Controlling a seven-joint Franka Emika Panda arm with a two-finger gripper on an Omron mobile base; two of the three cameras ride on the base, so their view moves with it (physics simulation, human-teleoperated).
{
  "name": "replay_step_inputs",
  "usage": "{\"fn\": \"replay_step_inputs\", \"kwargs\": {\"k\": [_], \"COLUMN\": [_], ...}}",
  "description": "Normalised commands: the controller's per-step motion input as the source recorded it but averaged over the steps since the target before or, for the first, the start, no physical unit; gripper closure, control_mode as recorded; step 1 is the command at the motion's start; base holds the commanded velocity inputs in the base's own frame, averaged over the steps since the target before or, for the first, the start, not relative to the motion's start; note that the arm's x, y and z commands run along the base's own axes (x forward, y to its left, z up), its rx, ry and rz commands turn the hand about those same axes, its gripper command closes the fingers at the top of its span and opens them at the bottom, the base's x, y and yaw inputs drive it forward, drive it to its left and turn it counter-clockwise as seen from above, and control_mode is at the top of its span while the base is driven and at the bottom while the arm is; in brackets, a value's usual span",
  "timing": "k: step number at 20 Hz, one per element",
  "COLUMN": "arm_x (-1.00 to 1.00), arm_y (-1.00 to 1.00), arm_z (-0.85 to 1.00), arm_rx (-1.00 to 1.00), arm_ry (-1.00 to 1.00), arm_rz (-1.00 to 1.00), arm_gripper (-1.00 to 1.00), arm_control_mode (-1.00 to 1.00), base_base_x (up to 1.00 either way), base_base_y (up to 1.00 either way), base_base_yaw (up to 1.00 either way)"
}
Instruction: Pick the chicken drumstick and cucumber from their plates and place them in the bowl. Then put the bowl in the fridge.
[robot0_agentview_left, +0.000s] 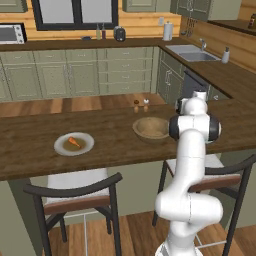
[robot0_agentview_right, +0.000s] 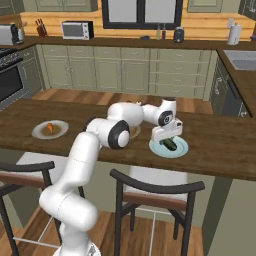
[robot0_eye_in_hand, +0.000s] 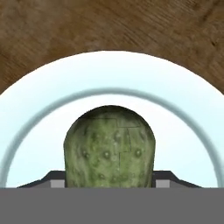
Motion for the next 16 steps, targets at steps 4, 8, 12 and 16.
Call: {"fn": "replay_step_inputs", "kwargs": {"k": [4,8,12,16], "arm_x": [-0.17,-0.21,0.0,0.01], "arm_y": [0.44,0.96,1.0,1.0], "arm_z": [0.52,1.0,0.79,0.08], "arm_rx": [0.0,0.0,-0.03,0.0], "arm_ry": [0.03,0.0,0.0,0.0], "arm_rz": [0.01,0.04,0.06,0.01], "arm_gripper": [1.0,1.0,1.0,1.0], "arm_control_mode": [-1.0,-1.0,-1.0,-1.0], "base_base_x": [0.0,0.0,0.0,0.0], "base_base_y": [0.0,0.0,0.0,0.0], "base_base_yaw": [0.0,0.0,0.0,0.0]}}
